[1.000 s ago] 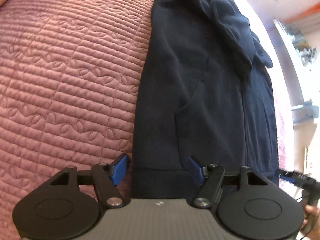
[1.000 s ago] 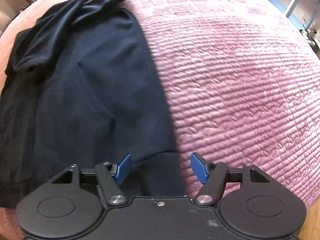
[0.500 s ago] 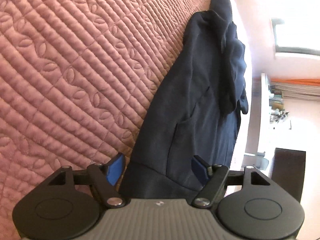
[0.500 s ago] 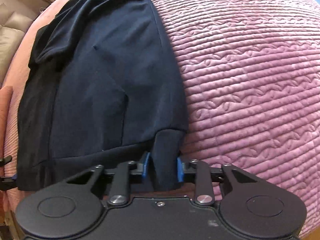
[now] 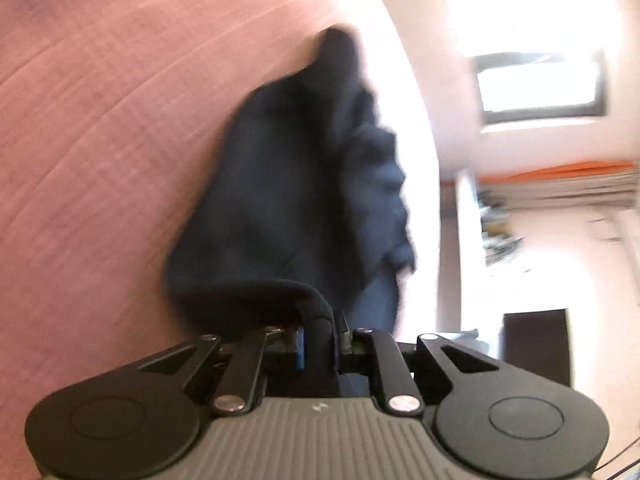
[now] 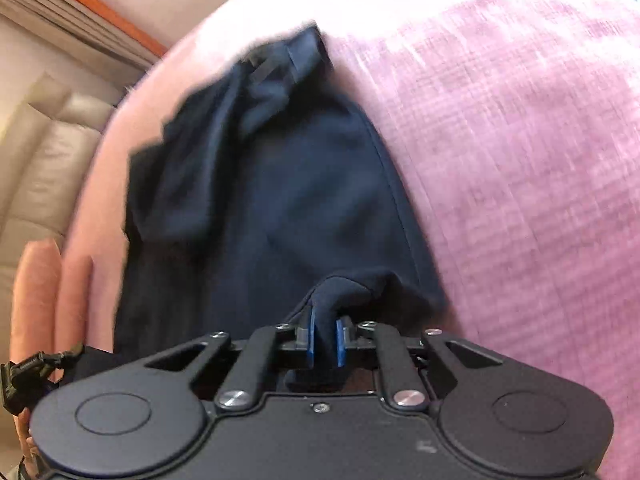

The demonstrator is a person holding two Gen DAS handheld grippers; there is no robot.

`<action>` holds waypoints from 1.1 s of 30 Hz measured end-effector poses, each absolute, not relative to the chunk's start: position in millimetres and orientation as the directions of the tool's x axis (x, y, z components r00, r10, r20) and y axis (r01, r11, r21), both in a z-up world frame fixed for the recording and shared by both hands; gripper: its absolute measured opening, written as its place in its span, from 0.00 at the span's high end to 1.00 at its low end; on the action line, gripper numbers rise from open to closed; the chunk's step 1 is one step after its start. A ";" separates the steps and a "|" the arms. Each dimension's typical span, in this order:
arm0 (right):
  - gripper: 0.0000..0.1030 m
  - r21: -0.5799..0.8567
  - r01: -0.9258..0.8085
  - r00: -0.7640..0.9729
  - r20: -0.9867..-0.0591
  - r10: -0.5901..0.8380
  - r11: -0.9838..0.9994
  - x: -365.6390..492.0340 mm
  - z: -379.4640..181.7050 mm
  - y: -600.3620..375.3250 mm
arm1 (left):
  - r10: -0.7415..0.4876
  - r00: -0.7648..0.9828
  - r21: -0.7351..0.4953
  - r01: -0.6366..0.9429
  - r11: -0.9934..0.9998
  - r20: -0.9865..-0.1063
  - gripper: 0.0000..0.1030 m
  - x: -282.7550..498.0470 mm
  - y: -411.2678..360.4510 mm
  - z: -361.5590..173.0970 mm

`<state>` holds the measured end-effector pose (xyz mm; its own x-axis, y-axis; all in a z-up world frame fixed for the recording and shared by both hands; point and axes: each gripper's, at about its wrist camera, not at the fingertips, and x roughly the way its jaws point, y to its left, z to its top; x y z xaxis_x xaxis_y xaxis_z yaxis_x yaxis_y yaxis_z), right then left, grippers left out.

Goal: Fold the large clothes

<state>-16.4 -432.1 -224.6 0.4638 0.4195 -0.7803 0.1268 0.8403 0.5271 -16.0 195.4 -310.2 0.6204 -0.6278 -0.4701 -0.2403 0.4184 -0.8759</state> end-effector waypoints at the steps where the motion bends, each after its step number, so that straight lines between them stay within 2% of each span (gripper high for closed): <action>1: 0.87 0.533 0.108 0.493 -0.762 0.420 0.839 2.7 -219.8 -435.6 | -0.627 0.644 -0.889 -0.210 0.407 -0.439 0.87 0.9 194.3 -302.3; 4: 0.87 0.530 0.054 0.597 -0.697 0.398 0.846 66.5 -203.6 -438.4 | -0.599 0.709 -0.904 -0.130 0.407 -0.372 0.86 57.0 198.2 -281.5; 5: 0.84 0.524 0.058 0.626 -0.683 0.378 0.850 88.4 -201.2 -439.5 | -0.570 0.733 -0.896 -0.124 0.426 -0.373 0.85 76.6 201.7 -277.1; 6: 0.60 0.518 0.063 0.640 -0.677 0.364 0.853 103.4 -202.4 -441.4 | -0.531 0.754 -0.884 -0.140 0.446 -0.387 0.79 96.3 206.2 -273.7; 7: 0.42 0.499 0.071 0.647 -0.682 0.340 0.864 120.8 -202.1 -440.7 | -0.500 0.769 -0.879 -0.165 0.447 -0.398 0.66 110.9 211.3 -273.1; 8: 0.26 0.464 0.087 0.651 -0.696 0.302 0.882 129.8 -202.1 -439.3 | -0.479 0.784 -0.881 -0.175 0.439 -0.395 0.57 122.6 216.2 -273.8; 9: 0.25 0.431 0.088 0.664 -0.698 0.269 0.898 134.7 -201.9 -436.8 | -0.449 0.803 -0.879 -0.184 0.440 -0.393 0.38 130.4 221.2 -273.9; 10: 0.25 0.398 0.070 0.671 -0.697 0.252 0.915 139.1 -203.1 -434.0 | -0.405 0.824 -0.872 -0.201 0.445 -0.397 0.24 134.9 223.7 -272.7; 12: 0.26 0.331 0.037 0.654 -0.721 0.227 0.943 144.3 -209.0 -428.9 | -0.344 0.846 -0.852 -0.215 0.478 -0.406 0.20 133.5 231.7 -269.0; 15: 0.26 0.233 -0.020 0.646 -0.739 0.191 0.972 147.9 -216.4 -416.7 | -0.354 0.799 -0.781 -0.217 0.585 -0.487 0.25 145.1 227.7 -267.2; 20: 0.27 0.124 -0.103 0.667 -0.727 0.161 0.987 173.1 -225.8 -406.0 | -0.330 0.714 -0.576 -0.123 0.808 -0.617 0.26 177.0 200.3 -263.9; 24: 0.28 0.114 -0.141 0.647 -0.741 0.179 0.983 203.1 -234.0 -403.7 | -0.337 0.704 -0.548 -0.088 0.832 -0.625 0.28 198.5 191.2 -276.9; 28: 0.29 0.141 -0.123 0.605 -0.774 0.187 0.982 235.1 -256.2 -407.2 | -0.356 0.652 -0.527 -0.079 0.846 -0.669 0.28 227.0 185.4 -294.9; 29: 0.35 0.160 -0.119 0.590 -0.782 0.200 0.980 239.0 -261.1 -408.7 | -0.358 0.638 -0.520 -0.079 0.850 -0.682 0.28 232.3 183.9 -299.0; 30: 0.52 0.179 -0.119 0.581 -0.785 0.215 0.977 239.8 -264.0 -408.1 | -0.362 0.628 -0.521 -0.082 0.849 -0.689 0.28 236.2 183.9 -303.8; 32: 0.77 0.214 -0.148 0.565 -0.783 0.260 0.966 236.2 -265.7 -405.8 | -0.372 0.612 -0.528 -0.088 0.845 -0.698 0.42 240.9 179.3 -309.4; 33: 0.81 0.194 -0.162 0.582 -0.773 0.252 0.968 230.4 -263.2 -402.2 | -0.354 0.620 -0.507 -0.081 0.858 -0.700 0.57 238.8 175.9 -307.6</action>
<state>230.4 -402.2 -263.2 0.5817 0.2519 -0.7734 -0.1617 0.9677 0.1936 238.8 175.9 -307.6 0.6203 -0.3544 -0.6997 -0.0814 0.8582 -0.5068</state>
